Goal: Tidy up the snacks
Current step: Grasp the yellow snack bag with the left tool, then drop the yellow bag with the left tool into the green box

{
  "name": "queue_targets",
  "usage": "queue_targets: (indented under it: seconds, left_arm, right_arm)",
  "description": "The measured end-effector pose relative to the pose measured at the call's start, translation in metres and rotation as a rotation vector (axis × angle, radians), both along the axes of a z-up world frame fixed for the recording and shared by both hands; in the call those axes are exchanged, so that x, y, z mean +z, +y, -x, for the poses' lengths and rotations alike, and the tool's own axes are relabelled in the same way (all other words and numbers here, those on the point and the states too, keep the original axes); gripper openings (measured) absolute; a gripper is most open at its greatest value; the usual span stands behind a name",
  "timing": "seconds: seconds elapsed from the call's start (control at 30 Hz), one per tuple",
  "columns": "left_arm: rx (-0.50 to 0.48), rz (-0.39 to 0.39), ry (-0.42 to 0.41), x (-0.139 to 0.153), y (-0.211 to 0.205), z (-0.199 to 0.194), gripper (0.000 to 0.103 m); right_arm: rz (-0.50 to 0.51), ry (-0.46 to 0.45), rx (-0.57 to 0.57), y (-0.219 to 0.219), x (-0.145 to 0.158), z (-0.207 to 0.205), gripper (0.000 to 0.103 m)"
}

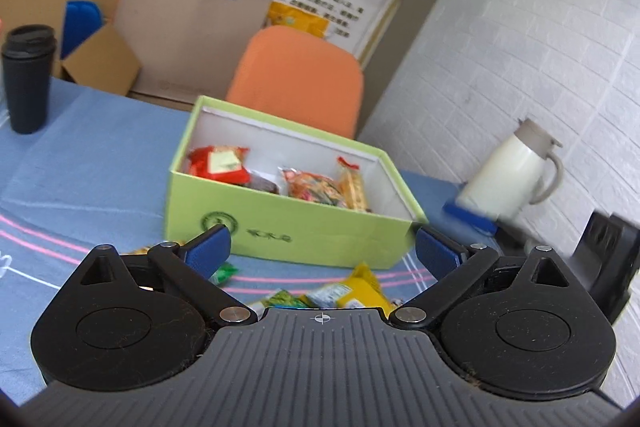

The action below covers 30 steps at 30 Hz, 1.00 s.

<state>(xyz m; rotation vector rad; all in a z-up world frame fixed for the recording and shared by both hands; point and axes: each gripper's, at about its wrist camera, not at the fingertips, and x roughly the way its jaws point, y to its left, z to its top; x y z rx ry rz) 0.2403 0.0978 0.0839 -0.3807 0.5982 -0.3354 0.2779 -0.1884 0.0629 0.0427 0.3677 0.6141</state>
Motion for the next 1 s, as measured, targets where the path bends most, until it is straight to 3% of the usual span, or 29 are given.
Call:
queue_targets:
  seconds: [0.17, 0.23, 0.37, 0.57, 0.6, 0.7, 0.83, 1.0]
  left_arm:
    - [-0.142, 0.087, 0.182, -0.031, -0.031, -0.037, 0.078]
    - [-0.178, 0.111, 0.265, -0.044, -0.045, -0.052, 0.068]
    - [-0.192, 0.096, 0.333, -0.058, -0.06, -0.067, 0.067]
    - [-0.187, 0.033, 0.335, -0.07, -0.064, -0.064, 0.06]
    - [-0.189, 0.014, 0.327, -0.071, -0.066, -0.065, 0.056]
    - [-0.184, -0.037, 0.309, -0.074, -0.072, -0.064, 0.037]
    - [-0.173, -0.019, 0.302, -0.069, -0.074, -0.059, 0.024]
    - [-0.173, 0.027, 0.263, -0.052, -0.073, -0.051, 0.023]
  right_arm:
    - [0.157, 0.07, -0.034, 0.014, -0.031, 0.037, 0.103]
    - [0.172, 0.096, -0.035, 0.016, -0.041, 0.045, 0.103]
    - [0.194, 0.126, 0.019, 0.026, -0.053, 0.046, 0.102]
    - [0.148, 0.179, 0.042, 0.023, -0.063, 0.033, 0.099]
    - [0.125, 0.193, 0.051, 0.021, -0.065, 0.031, 0.087]
    - [0.058, 0.225, 0.073, 0.015, -0.068, 0.032, 0.079]
    - [0.131, 0.166, 0.041, 0.022, -0.059, 0.049, 0.071]
    - [0.205, 0.096, 0.024, 0.025, -0.039, 0.063, 0.067]
